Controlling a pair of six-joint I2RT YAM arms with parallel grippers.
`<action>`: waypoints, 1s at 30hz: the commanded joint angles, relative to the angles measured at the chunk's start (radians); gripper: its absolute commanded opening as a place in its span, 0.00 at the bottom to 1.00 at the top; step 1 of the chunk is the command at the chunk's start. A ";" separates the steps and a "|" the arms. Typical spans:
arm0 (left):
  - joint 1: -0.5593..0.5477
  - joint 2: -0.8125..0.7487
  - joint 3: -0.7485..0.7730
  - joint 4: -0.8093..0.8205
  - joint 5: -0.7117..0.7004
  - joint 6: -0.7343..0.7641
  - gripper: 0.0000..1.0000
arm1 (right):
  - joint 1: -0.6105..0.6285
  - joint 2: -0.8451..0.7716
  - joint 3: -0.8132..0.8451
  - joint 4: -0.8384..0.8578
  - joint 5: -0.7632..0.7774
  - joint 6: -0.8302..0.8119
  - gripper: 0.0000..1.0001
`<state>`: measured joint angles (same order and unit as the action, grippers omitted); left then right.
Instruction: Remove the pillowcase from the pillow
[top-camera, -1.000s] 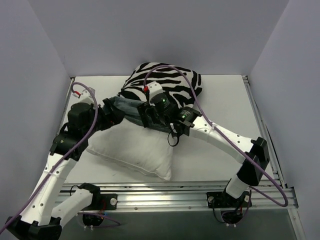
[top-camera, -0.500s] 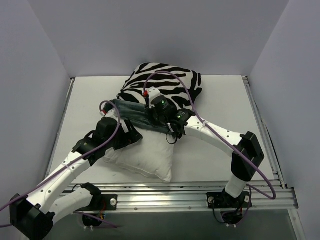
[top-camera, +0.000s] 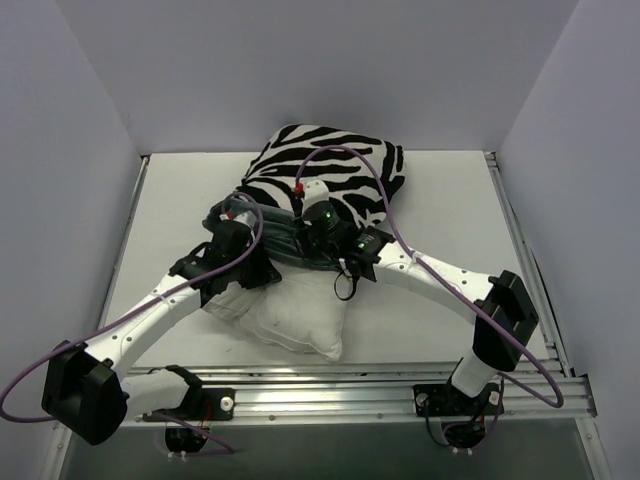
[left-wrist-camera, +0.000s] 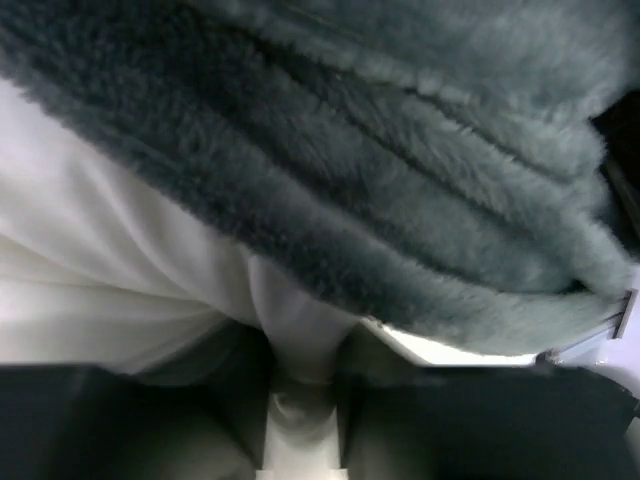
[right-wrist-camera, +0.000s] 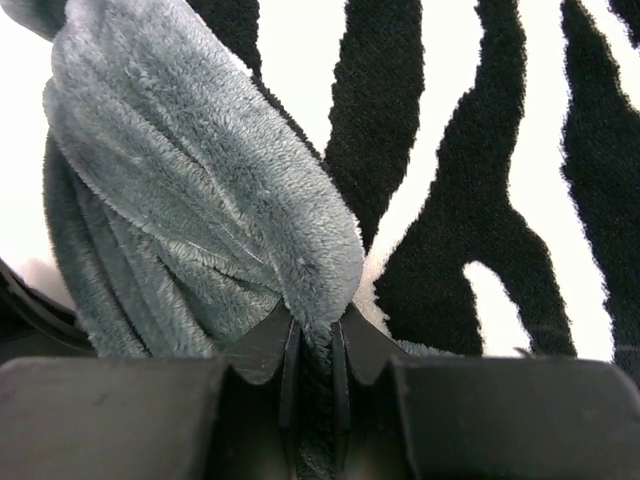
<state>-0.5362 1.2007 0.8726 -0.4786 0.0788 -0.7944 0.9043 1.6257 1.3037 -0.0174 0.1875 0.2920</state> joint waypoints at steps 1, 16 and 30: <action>0.008 0.019 0.025 0.101 -0.036 0.043 0.12 | 0.022 -0.026 -0.017 -0.082 -0.019 0.035 0.00; 0.255 -0.323 0.256 -0.379 -0.254 0.305 0.02 | -0.769 -0.084 0.124 -0.237 0.177 0.194 0.00; 0.415 -0.342 0.246 -0.323 0.065 0.380 0.02 | -0.683 -0.420 -0.102 -0.113 -0.055 0.170 0.00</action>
<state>-0.1810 0.9131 1.1099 -0.8196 0.1989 -0.4854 0.1822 1.3087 1.2655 -0.3107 -0.0677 0.5224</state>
